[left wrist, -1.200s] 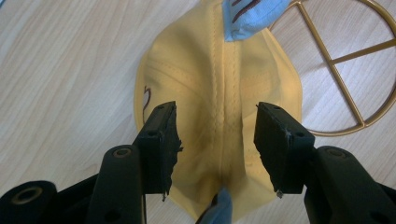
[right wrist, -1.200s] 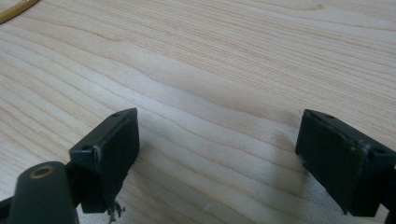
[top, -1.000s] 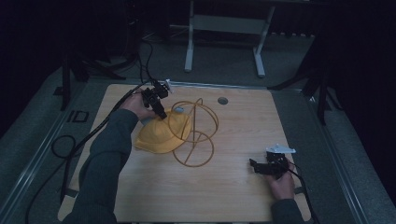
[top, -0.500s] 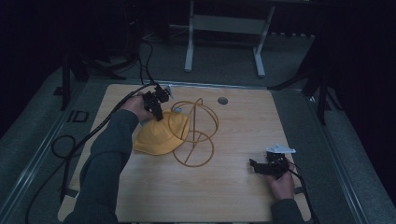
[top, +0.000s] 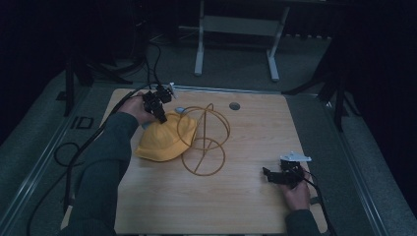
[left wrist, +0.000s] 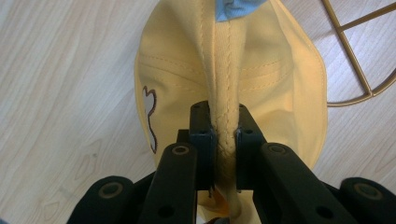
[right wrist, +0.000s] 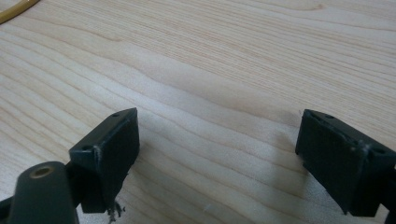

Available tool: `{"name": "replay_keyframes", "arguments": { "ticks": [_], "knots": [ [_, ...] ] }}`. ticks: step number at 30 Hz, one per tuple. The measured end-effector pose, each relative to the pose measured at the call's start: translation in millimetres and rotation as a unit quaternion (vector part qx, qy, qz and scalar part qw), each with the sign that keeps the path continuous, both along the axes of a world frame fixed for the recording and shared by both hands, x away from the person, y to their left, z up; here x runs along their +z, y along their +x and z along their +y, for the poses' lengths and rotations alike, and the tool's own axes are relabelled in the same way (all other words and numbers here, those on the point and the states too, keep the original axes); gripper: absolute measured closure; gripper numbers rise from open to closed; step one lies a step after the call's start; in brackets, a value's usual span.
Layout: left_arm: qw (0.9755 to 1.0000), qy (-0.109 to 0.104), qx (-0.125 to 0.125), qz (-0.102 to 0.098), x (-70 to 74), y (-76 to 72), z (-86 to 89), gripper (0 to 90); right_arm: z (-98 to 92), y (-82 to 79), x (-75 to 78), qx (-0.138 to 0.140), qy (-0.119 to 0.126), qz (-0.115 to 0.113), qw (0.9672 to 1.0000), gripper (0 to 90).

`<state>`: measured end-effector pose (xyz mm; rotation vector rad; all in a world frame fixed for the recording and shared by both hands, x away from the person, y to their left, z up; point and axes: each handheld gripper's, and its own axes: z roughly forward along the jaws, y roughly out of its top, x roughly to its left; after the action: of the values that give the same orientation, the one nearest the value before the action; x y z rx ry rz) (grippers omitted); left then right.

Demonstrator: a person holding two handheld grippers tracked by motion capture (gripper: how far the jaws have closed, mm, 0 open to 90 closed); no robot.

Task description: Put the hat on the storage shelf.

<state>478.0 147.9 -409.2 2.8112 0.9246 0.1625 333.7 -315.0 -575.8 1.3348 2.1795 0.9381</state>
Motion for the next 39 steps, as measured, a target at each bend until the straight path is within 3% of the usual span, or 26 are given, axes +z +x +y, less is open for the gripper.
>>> {"name": "replay_keyframes", "arguments": {
  "ticks": [15, 28, 35, 39],
  "knots": [
    [0.9998, -0.001, 0.008, -0.019, 20.1, -9.6, 17.6, 81.7, 0.1, 0.0, 0.0, -0.001, 0.001, 0.0, 1.0, 13.5],
    [0.9994, -0.015, 0.011, -0.03, 32.7, -15.7, 28.5, 81.2, 0.2, 0.0, 0.0, -0.001, 0.001, 0.0, 1.0, 13.5],
    [0.9987, -0.036, 0.012, -0.035, 41.6, -19.8, 33.6, 81.0, 0.0, 0.1, 0.0, 0.0, 0.0, -0.001, 1.0, 13.5],
    [0.9987, -0.033, 0.009, -0.039, 46.4, -21.7, 34.6, 81.1, 0.0, 0.1, 0.0, 0.0, 0.0, -0.001, 1.0, 13.5]
  ]
}}
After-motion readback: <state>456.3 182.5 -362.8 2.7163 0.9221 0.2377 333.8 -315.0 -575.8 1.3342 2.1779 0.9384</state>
